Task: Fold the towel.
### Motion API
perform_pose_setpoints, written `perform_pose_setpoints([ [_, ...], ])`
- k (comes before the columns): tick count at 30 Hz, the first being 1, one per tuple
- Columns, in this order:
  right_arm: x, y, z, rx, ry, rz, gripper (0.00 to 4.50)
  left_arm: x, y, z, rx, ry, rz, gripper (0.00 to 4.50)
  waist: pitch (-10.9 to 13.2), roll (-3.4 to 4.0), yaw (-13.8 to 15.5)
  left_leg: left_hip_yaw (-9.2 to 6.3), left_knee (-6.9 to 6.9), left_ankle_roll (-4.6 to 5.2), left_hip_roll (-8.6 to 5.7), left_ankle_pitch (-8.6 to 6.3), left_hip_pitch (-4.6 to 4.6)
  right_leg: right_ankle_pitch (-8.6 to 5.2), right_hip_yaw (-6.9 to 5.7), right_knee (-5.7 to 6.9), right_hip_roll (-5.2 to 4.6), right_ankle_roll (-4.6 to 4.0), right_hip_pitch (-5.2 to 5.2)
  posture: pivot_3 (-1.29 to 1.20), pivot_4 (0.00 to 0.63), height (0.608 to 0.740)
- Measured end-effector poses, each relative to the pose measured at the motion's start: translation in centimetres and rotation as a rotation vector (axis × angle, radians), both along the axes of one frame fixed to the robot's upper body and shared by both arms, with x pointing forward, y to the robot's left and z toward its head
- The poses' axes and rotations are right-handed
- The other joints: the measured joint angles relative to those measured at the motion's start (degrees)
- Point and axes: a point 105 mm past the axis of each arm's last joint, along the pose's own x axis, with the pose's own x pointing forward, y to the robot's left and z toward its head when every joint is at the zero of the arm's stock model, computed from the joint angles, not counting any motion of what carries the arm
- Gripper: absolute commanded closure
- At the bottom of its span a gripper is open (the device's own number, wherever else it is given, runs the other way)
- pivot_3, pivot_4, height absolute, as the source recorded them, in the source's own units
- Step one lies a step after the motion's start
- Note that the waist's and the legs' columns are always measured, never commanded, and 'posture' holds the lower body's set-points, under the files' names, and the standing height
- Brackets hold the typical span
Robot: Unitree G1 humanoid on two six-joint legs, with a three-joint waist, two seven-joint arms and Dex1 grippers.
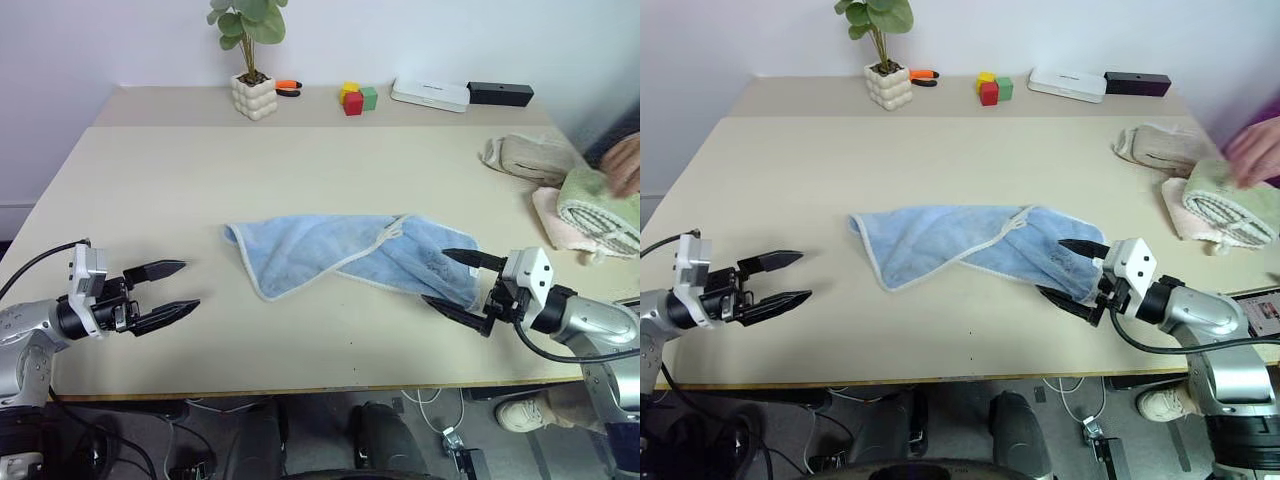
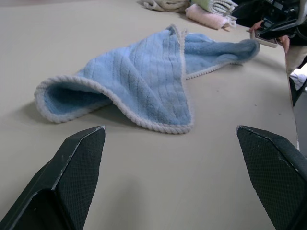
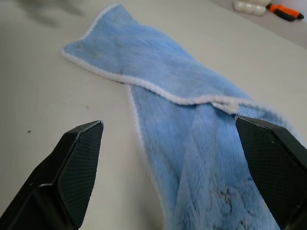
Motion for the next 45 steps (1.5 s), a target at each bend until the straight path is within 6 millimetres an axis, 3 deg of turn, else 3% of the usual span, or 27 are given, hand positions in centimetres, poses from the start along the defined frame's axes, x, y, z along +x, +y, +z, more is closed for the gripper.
perform_pose_setpoints([
  [5,0.0,0.8,-0.6,0.021,0.016,0.012,0.00,-0.4,0.1,-0.1,0.005,0.033,-0.023,0.03,0.0,0.01,-0.1,0.00,0.00,0.00,0.00,0.00,0.00,-0.04,0.00,0.00,0.00,-0.06,0.00,0.00,0.150,0.735],
  [14,0.8,1.7,0.0,0.046,-0.016,0.009,0.00,-0.4,-2.3,-0.4,0.137,-0.069,-0.168,0.03,0.0,0.01,0.0,0.01,0.00,0.00,0.00,0.00,0.00,-0.06,0.00,0.00,0.00,-0.11,0.00,0.00,0.150,0.735],
  [22,1.9,4.4,0.8,0.130,-0.062,0.031,0.00,1.3,-5.0,-2.4,0.249,-0.171,-0.241,0.03,0.0,0.05,0.2,0.01,0.03,0.00,-0.01,0.01,-0.01,0.02,0.00,0.03,0.02,0.02,0.00,0.00,0.150,0.735],
  [30,2.1,6.3,1.4,0.181,-0.102,0.028,0.00,4.3,-7.8,-1.7,0.257,-0.262,-0.269,0.03,0.0,0.04,0.1,0.00,0.06,0.00,-0.03,0.01,-0.02,0.05,0.01,0.08,0.05,0.09,0.00,0.00,0.150,0.735],
  [40,2.2,8.0,2.3,0.238,-0.149,-0.002,0.00,4.7,-9.2,-4.3,0.346,-0.256,-0.375,0.03,0.0,0.04,0.2,-0.01,0.10,0.00,0.01,0.01,-0.05,0.06,0.02,0.09,0.12,0.11,-0.02,0.00,0.150,0.735],
  [43,2.2,8.2,2.6,0.241,-0.166,-0.015,0.00,5.4,-9.2,-4.8,0.420,-0.250,-0.395,0.84,0.0,0.05,0.2,-0.02,0.10,0.00,0.00,0.01,-0.04,0.06,0.01,0.10,0.12,0.10,0.01,0.00,0.150,0.735],
  [45,2.3,8.2,2.6,0.246,-0.171,-0.027,0.00,5.9,-9.7,-4.7,0.453,-0.263,-0.412,1.86,0.0,0.07,0.3,-0.03,0.11,0.00,0.00,0.01,-0.03,0.06,0.01,0.10,0.12,0.10,0.03,0.00,0.150,0.735],
])
